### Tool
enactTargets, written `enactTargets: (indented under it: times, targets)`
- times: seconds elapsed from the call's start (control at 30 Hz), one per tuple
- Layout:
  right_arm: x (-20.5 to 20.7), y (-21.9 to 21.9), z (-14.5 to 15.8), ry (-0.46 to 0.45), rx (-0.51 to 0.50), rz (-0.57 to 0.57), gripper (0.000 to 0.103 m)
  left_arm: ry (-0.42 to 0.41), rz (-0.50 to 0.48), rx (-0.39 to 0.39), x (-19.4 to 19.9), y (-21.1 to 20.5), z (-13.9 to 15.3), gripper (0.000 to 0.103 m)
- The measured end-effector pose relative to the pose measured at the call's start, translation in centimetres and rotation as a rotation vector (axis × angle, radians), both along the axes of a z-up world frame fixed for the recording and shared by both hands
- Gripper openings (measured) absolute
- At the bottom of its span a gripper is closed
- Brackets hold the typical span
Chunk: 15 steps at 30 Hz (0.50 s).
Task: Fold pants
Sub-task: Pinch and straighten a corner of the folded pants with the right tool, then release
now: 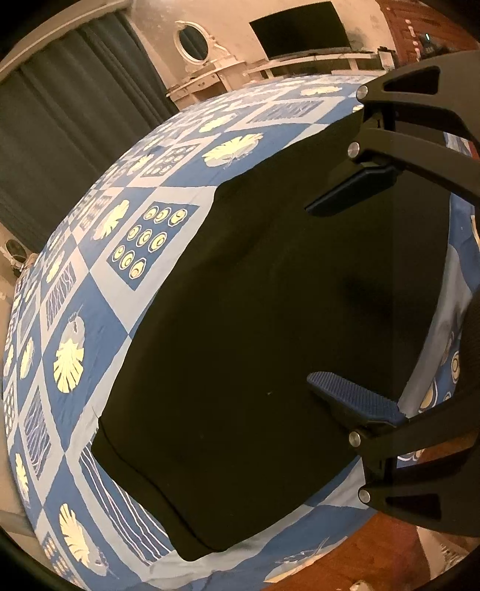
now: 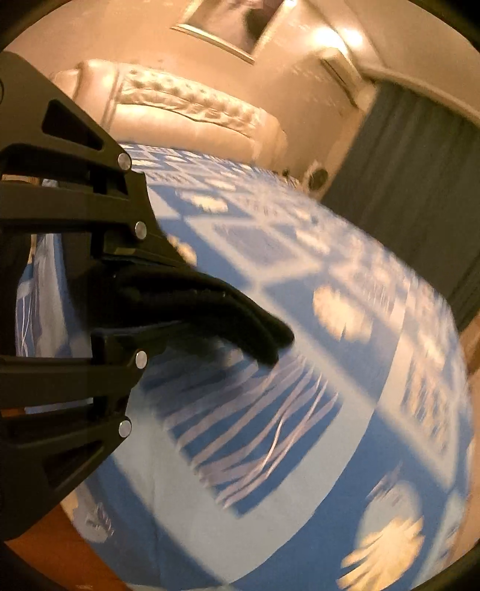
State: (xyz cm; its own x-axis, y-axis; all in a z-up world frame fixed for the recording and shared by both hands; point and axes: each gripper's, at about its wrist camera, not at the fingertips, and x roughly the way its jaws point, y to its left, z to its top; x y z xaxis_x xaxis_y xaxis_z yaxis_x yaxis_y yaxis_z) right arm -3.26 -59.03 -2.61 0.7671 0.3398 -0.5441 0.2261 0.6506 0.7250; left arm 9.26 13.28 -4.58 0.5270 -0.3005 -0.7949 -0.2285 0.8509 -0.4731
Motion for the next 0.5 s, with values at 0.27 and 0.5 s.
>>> enactTargets:
  times: [0.27,0.5]
  targets:
    - [4.5,11.5,5.1,-0.061,-0.139,0.213,0.022,-0.002,0.0,0.008,0.2,-0.1,0.0,0.085]
    - [8.3,22.5,2.6,0.007,-0.256,0.378,0.021,-0.037,-0.028,0.004,0.2,-0.7,0.6,0.085]
